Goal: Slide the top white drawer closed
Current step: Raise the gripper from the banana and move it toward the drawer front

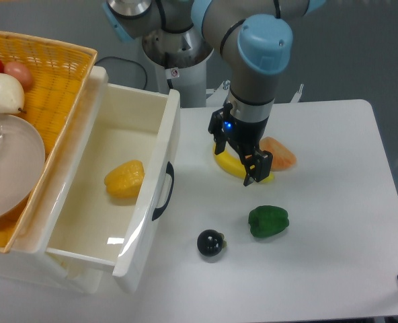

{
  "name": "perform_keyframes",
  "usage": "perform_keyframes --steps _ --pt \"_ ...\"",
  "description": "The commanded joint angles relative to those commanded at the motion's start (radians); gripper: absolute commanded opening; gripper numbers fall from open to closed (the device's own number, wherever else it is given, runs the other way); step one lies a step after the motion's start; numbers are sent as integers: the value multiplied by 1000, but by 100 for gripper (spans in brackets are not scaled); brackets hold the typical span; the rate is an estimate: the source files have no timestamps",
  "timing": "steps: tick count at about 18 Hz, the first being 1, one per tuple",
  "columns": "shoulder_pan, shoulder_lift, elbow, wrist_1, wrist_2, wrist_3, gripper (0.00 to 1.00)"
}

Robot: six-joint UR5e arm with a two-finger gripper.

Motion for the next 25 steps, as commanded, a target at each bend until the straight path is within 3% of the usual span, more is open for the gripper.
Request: perform_keyframes --steps 13,18,22,25 --pt "0 -5 -86 5 8 -3 100" --pt "-12 -20 -84 -5 3 -153 100" --pt "-21 -25 -78 -44 -8 -273 100" --pt "-22 -41 -63 -54 -99 -427 100"
